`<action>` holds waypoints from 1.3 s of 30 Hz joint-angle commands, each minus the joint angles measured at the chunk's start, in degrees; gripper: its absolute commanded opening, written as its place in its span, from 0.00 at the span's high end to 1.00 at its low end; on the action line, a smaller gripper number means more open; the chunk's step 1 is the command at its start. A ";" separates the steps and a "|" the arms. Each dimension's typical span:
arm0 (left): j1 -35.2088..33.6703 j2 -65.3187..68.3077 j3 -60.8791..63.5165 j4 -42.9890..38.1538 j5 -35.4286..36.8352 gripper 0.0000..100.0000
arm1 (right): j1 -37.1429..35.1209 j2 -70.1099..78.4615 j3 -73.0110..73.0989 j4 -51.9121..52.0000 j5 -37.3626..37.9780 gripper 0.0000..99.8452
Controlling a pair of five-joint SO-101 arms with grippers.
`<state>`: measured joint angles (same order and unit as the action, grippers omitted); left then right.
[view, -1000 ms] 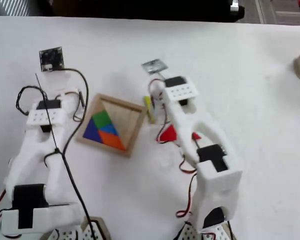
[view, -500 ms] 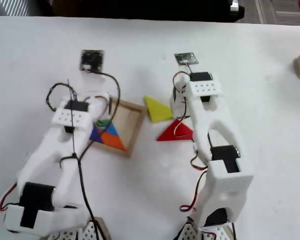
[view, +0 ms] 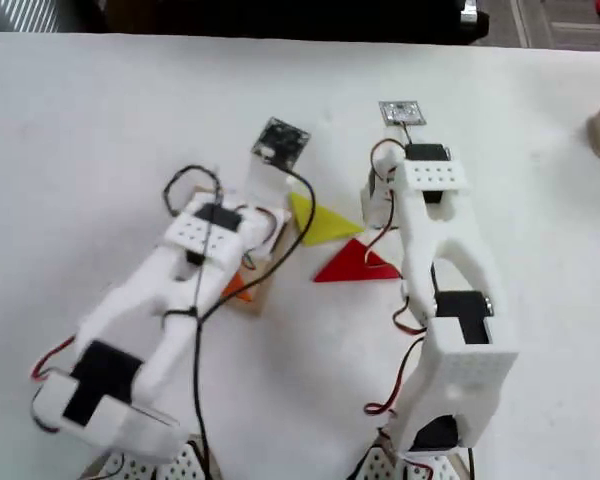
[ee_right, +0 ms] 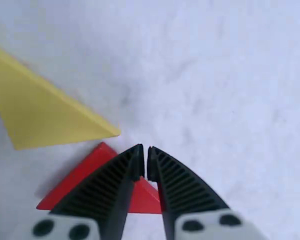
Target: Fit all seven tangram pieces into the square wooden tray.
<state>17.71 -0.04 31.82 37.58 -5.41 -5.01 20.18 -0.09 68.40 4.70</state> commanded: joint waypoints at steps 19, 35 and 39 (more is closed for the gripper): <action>10.68 29.76 -43.87 22.95 39.74 0.76 | 0.13 0.40 -2.73 -6.29 -2.81 0.98; 7.78 41.63 -51.96 22.95 45.36 0.76 | 0.13 0.40 -2.37 -6.29 -2.37 0.98; 5.49 44.09 -54.86 26.81 45.36 0.76 | 0.22 0.48 -2.29 -5.85 -2.29 0.98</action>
<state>26.15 41.54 -19.52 60.79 39.16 -4.66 22.02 -0.44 62.77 2.51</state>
